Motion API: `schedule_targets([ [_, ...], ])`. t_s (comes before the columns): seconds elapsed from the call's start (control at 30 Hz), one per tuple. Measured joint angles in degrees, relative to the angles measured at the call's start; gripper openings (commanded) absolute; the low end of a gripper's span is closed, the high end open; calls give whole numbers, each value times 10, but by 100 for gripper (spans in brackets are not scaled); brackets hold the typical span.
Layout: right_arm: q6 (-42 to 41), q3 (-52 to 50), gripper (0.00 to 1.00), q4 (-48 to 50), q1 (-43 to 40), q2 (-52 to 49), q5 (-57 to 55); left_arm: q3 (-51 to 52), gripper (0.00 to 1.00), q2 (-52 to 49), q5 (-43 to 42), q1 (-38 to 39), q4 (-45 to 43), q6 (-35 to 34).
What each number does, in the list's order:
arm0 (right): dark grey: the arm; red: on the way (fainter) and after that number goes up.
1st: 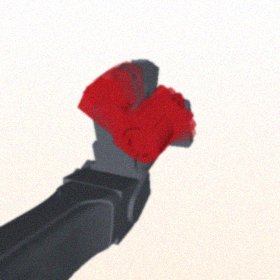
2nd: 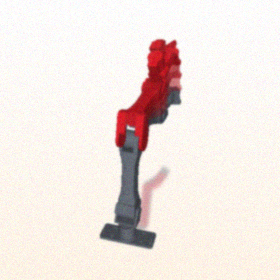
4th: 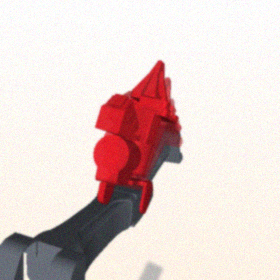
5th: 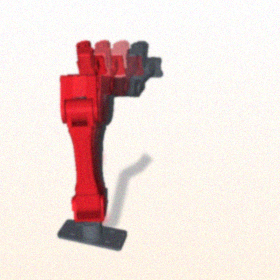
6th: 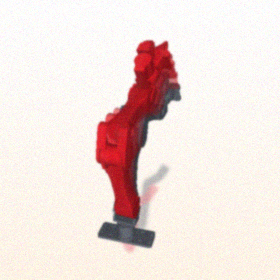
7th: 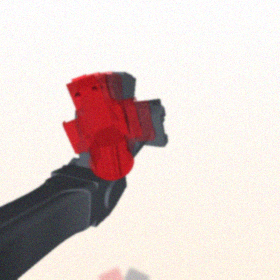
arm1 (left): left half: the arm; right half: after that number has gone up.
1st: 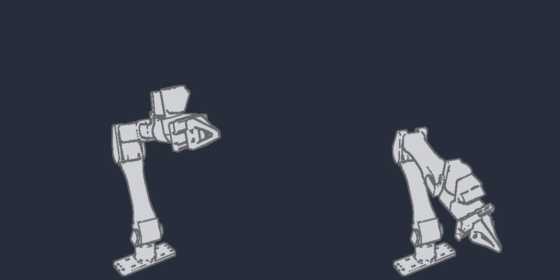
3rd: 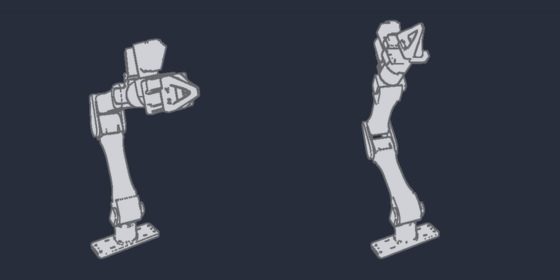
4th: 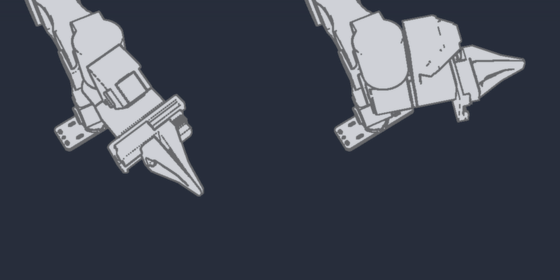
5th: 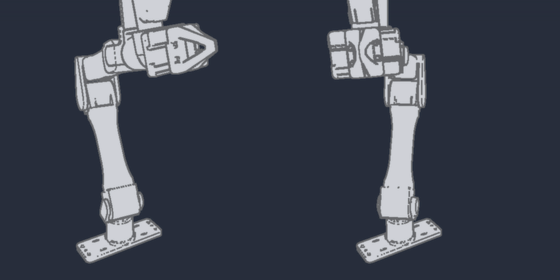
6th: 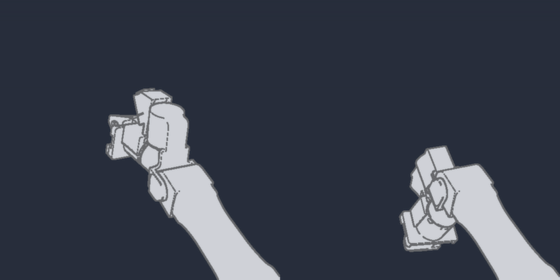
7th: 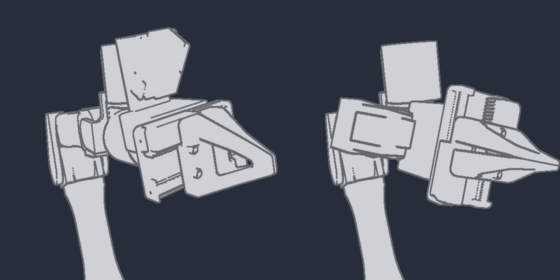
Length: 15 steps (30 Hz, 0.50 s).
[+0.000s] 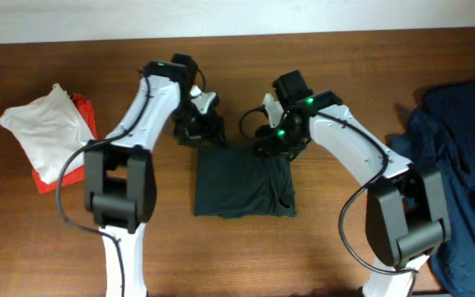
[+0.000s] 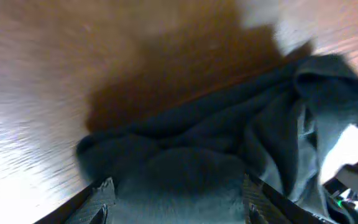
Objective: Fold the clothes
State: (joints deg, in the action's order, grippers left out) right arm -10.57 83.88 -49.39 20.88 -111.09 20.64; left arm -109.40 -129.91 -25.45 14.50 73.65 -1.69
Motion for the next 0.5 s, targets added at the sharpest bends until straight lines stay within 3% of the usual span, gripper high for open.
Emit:
schedule_targets([
  [0.1,-19,0,28,2,3,0,-30,1,62,-9,9,17,4,2],
  [0.37,-56,0,36,0,3,-5,-88,0,62,-22,50,41,14,4],
  [0.4,-57,0,27,0,3,-9,-87,0,63,-22,50,41,14,4],
  [0.43,-57,0,4,0,3,-19,-84,0,63,-22,52,41,14,4],
  [0.5,-57,0,4,4,3,-31,-77,0,63,-22,52,41,14,4],
])
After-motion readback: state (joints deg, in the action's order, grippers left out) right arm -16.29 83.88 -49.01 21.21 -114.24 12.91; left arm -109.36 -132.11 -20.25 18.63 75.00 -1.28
